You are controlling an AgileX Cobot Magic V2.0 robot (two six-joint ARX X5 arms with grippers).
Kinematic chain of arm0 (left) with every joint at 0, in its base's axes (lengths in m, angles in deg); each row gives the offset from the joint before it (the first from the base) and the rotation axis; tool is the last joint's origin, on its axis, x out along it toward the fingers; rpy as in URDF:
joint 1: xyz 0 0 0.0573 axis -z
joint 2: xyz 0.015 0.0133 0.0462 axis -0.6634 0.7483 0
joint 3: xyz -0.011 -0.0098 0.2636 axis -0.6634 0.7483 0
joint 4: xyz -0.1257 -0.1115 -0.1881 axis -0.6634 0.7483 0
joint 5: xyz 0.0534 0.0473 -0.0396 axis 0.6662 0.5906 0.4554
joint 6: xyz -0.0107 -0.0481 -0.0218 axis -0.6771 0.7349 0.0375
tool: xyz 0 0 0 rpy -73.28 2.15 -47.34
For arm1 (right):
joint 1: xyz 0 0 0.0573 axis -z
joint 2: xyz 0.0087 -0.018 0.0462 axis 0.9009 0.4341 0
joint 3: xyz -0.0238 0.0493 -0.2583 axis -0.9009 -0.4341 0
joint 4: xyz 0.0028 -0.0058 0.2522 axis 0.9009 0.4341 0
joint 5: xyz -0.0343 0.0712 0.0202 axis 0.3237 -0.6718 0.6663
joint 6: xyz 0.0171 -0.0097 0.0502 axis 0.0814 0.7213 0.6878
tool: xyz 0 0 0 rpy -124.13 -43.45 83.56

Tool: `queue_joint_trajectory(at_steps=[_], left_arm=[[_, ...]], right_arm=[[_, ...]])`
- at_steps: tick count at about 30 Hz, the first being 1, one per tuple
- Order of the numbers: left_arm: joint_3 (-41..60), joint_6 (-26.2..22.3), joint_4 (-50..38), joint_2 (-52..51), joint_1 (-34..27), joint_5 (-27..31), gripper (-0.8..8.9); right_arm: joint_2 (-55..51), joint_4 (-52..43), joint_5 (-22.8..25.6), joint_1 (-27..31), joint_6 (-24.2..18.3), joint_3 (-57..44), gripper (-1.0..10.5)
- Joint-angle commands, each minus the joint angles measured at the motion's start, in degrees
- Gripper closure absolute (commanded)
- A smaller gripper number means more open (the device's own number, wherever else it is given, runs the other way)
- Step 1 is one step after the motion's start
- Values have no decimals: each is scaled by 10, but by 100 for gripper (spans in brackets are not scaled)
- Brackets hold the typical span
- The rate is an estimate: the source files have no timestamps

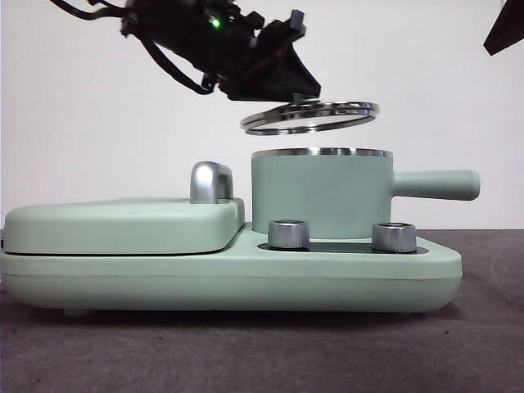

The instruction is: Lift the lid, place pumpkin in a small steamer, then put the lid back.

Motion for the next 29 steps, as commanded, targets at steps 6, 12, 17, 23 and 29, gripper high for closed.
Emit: queue_joint_trajectory(at_steps=[6,12,17,23,29], left_arm=[[-22,-17,-9,26,12,-1,804],[-22,-17,-6,26,12,-1,804],[-22,-18,-7,28,12,-1,804],[-22,-22,-9,35,12,-2,804],[-22,-32,-10,38,18,-2,804]], right_arm=[[2,-5,0,-3,7,4,599],[2,-5,0,-3,6,4,599],[2,-5,2,-3,6,4,599],[2,-5,4,-3,6,4,599],[2,-5,4,-3,6,4,599]])
